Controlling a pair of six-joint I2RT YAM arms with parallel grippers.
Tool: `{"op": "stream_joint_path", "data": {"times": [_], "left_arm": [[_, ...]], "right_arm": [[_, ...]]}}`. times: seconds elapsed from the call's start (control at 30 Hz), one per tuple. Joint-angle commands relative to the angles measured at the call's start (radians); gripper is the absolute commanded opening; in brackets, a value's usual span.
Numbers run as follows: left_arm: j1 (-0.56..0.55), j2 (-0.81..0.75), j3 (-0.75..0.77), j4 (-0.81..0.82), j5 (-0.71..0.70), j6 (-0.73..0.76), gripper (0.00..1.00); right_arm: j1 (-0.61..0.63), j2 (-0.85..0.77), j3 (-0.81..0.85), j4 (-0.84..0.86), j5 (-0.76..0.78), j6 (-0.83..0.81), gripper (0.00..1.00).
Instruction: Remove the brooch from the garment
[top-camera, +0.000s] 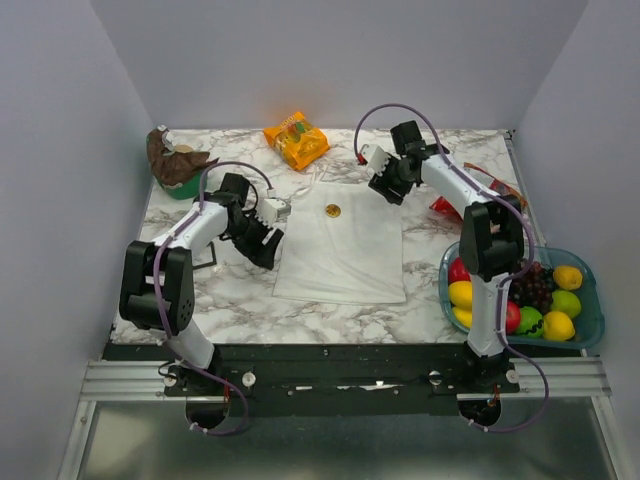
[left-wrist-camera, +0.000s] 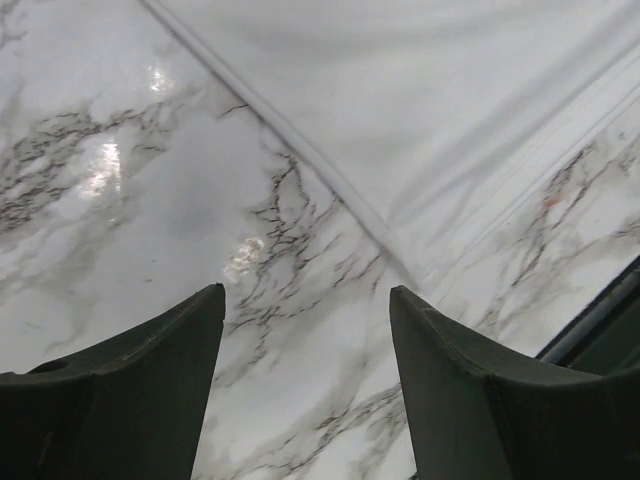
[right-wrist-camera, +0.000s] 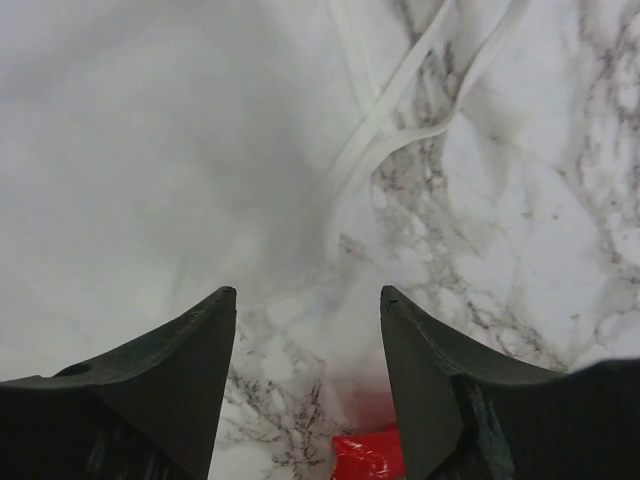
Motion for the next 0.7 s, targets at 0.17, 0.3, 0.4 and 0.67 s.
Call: {"op": "stream_joint_path", "data": {"times": [0.17, 0.3, 0.4, 0.67], "left_arm": [[-0.03, 0.123, -0.002, -0.011, 0.132, -0.27, 0.74], [-0.069, 0.161, -0.002, -0.009, 0.121, -0.305, 0.71], [-0.083, 0.181, 0.001, -0.003, 0.074, -0.326, 0.66], [-0.086, 0.228, 0.018, -0.033, 0.006, -0.328, 0.51]], "right_arm": [[0.0, 0.129, 0.114, 0.023, 0.103, -0.072, 0.67], [-0.001, 0.156, 0.131, 0.023, 0.117, -0.101, 0.66], [0.0, 0.184, 0.149, 0.019, 0.138, -0.12, 0.65], [-0.001, 0.23, 0.234, -0.049, 0.163, -0.126, 0.45]]}}
